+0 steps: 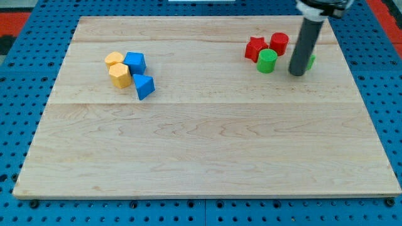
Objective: Separate the red blocks and green blocks
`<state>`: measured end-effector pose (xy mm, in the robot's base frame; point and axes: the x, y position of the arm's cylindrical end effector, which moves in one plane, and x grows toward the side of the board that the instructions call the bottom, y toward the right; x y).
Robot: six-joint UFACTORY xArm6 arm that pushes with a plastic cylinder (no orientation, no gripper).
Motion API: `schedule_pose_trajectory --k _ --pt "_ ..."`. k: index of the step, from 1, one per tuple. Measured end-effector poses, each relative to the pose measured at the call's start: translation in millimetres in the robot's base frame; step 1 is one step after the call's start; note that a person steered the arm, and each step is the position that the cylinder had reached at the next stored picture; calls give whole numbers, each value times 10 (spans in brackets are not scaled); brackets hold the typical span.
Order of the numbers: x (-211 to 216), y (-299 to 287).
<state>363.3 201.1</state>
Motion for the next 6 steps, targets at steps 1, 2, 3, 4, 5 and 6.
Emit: schedule_pose_trajectory --k 1,2,3,4,5,6 --pt "-55 105" --pt "-59 102" --pt "102 359" --pt "-80 621" --pt "-278 -97" --pt "-412 -794"
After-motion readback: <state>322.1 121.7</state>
